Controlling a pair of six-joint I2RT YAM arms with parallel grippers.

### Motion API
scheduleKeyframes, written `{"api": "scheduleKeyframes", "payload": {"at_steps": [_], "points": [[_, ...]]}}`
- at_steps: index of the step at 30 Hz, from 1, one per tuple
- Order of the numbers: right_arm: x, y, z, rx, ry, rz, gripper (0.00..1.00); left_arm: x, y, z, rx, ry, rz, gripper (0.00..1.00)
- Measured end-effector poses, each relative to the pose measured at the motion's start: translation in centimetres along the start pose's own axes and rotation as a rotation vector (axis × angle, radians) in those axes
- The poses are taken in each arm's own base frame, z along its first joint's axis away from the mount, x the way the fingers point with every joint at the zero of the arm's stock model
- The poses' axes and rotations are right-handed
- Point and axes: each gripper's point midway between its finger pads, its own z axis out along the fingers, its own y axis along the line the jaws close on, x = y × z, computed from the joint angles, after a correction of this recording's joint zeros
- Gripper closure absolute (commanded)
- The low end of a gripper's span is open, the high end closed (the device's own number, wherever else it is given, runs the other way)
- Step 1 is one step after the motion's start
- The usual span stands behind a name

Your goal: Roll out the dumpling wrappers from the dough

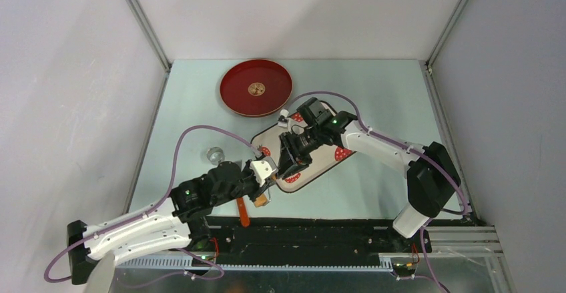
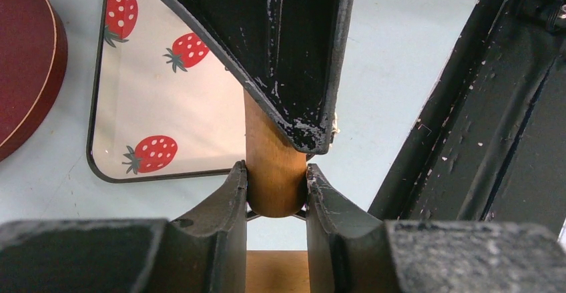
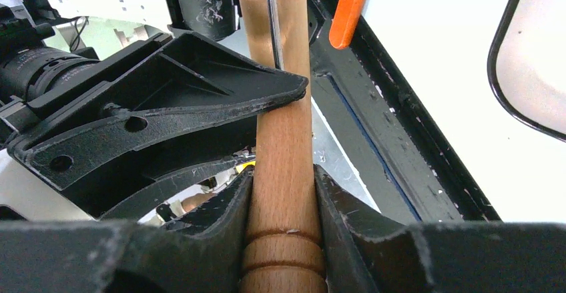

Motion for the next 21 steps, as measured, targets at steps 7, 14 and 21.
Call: {"api": "scheduleKeyframes", "payload": {"at_steps": [7,14,21], "points": [[-0.1,0.0,0.1,-0.008,0.004,-0.002,1.00,0.1,0.0,-0.1,0.000,0.002,-0.001,0.21],[-0.8,-1.0,0.0,0.047,-0.038,-0.004,1.00,-1.6,0.9,0.1,-0.072,-0.062,-0.103,0.00],[-3.1,-4.4,-4.4,0.191,-0.234,0.059,1.00,-4.1,3.9,-0.1,-0.228,-0.137,-0.390,0.00]]}}
